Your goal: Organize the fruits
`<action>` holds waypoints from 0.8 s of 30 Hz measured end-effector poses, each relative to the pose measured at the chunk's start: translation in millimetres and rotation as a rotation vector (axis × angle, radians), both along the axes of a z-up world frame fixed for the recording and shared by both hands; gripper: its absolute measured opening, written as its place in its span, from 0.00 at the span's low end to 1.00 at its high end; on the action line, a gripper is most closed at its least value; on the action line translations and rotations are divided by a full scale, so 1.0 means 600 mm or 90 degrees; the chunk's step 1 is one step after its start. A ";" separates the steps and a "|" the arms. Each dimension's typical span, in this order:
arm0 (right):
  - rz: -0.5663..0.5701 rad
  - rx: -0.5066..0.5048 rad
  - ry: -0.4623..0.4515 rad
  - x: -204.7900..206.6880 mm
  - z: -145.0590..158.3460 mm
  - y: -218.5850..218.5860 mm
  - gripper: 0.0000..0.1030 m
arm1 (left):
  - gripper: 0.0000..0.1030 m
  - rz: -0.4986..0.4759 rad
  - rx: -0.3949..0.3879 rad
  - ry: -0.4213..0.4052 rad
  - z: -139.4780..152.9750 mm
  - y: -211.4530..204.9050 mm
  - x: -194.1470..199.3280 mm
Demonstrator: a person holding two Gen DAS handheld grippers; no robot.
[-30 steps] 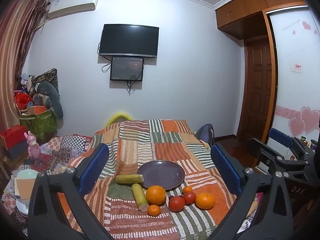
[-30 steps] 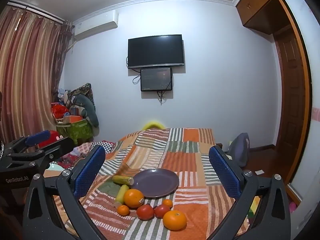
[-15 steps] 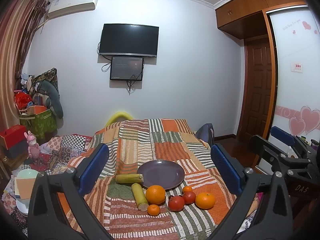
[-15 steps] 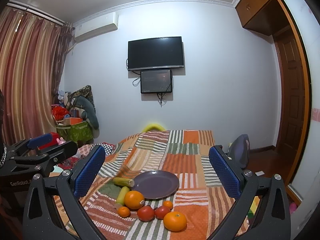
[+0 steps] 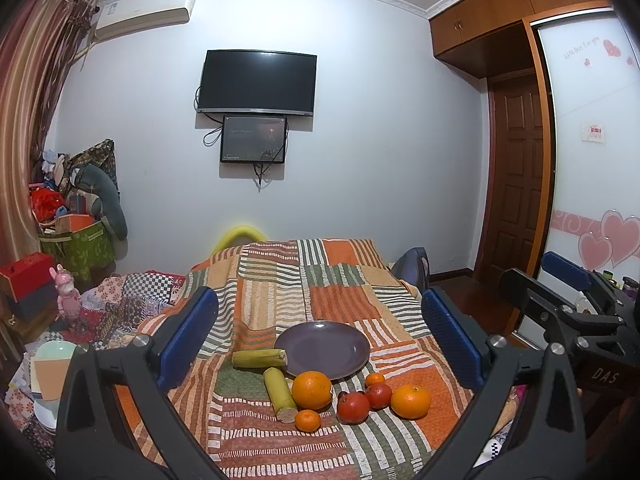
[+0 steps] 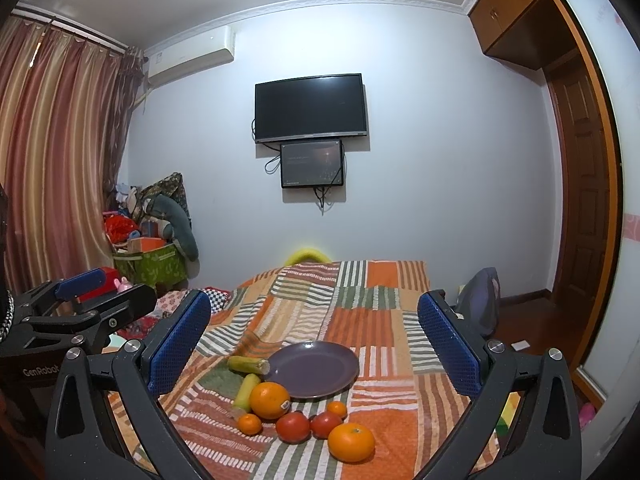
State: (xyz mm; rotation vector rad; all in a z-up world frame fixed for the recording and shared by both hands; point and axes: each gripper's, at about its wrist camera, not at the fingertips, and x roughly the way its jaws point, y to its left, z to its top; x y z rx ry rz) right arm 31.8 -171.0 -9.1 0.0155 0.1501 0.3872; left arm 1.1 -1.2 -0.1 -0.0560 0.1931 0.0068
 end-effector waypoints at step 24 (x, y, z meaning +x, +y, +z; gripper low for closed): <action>0.003 0.006 0.001 -0.005 0.001 -0.002 1.00 | 1.00 0.001 0.000 -0.001 0.002 -0.002 -0.002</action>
